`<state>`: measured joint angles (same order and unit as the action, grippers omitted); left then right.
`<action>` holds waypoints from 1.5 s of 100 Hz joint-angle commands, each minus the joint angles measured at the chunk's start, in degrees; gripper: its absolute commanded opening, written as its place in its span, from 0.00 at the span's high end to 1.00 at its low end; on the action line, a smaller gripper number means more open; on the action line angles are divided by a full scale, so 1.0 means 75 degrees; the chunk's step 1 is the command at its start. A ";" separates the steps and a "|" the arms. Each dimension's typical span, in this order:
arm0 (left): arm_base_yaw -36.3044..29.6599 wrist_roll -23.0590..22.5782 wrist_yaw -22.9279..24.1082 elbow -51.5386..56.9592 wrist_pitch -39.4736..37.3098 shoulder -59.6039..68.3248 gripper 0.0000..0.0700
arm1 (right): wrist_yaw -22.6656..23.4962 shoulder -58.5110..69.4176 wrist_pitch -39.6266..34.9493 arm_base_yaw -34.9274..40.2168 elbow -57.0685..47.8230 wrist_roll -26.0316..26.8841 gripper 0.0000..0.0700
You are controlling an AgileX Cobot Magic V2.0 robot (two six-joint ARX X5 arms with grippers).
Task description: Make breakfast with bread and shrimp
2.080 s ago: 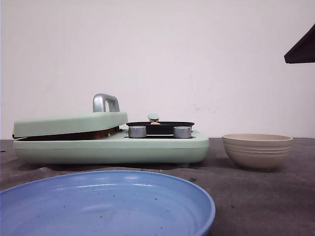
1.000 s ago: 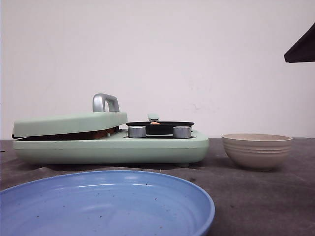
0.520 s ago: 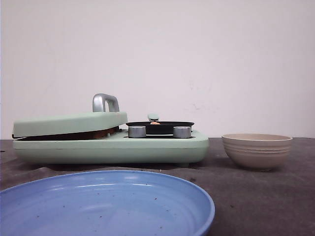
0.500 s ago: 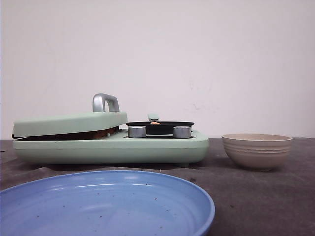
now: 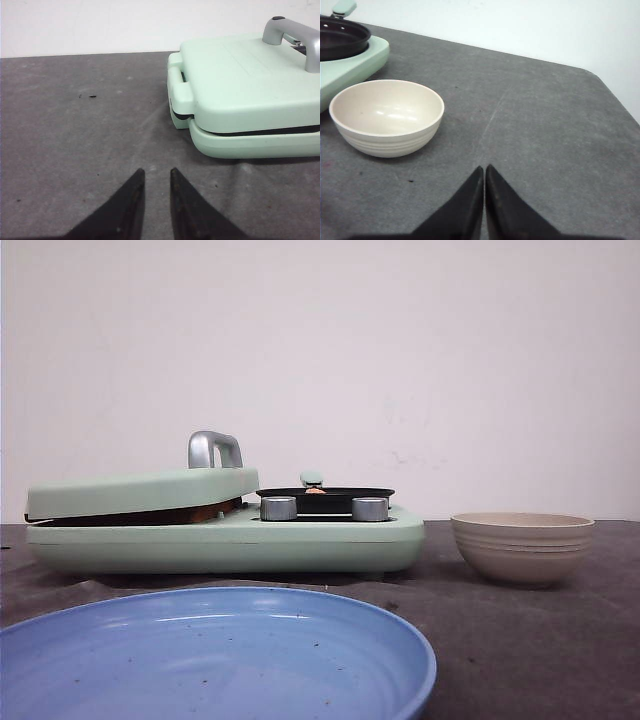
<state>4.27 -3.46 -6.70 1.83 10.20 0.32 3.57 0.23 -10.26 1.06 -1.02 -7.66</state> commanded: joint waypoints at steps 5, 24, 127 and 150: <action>0.0009 0.0009 -0.0026 -0.0122 0.0067 -0.0009 0.94 | 0.0105 -0.0003 -0.0050 0.0108 0.0047 0.0102 1.00; 0.0009 0.0009 -0.0026 -0.0122 0.0067 -0.0009 0.94 | 0.0230 -0.0003 0.0009 0.0131 0.0047 0.0102 1.00; 0.0009 0.0009 -0.0026 -0.0122 0.0067 -0.0009 0.94 | 0.0323 -0.0003 0.0192 0.0125 0.0041 0.0102 1.00; 0.0009 0.0009 -0.0026 -0.0122 0.0067 -0.0009 0.94 | 0.0323 -0.0003 0.0192 0.0125 0.0041 0.0102 1.00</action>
<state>4.27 -3.49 -6.70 1.83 10.20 0.32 5.89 0.23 -9.61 1.91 -0.97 -7.46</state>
